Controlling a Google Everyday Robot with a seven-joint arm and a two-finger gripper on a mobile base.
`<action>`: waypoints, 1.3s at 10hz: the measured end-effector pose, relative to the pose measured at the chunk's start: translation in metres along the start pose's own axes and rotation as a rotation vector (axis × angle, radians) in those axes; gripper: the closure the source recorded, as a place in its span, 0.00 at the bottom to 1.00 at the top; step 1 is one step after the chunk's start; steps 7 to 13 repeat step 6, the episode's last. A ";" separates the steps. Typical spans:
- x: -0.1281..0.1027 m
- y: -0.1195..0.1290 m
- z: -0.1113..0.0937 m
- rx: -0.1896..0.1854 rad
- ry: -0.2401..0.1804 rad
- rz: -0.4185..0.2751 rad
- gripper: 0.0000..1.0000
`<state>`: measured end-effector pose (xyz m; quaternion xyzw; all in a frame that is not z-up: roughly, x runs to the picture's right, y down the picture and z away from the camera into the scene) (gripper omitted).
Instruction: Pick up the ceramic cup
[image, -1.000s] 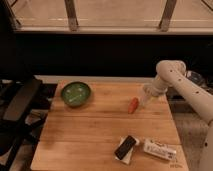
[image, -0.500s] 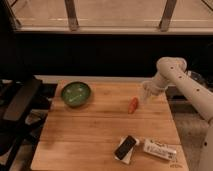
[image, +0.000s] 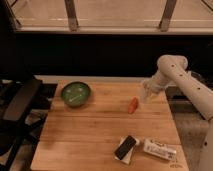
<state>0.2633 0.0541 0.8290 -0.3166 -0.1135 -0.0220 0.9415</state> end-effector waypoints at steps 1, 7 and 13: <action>0.001 0.001 -0.001 -0.001 -0.001 -0.001 0.82; -0.002 -0.001 -0.003 0.001 -0.004 -0.012 0.82; -0.002 -0.001 -0.003 0.001 -0.004 -0.012 0.82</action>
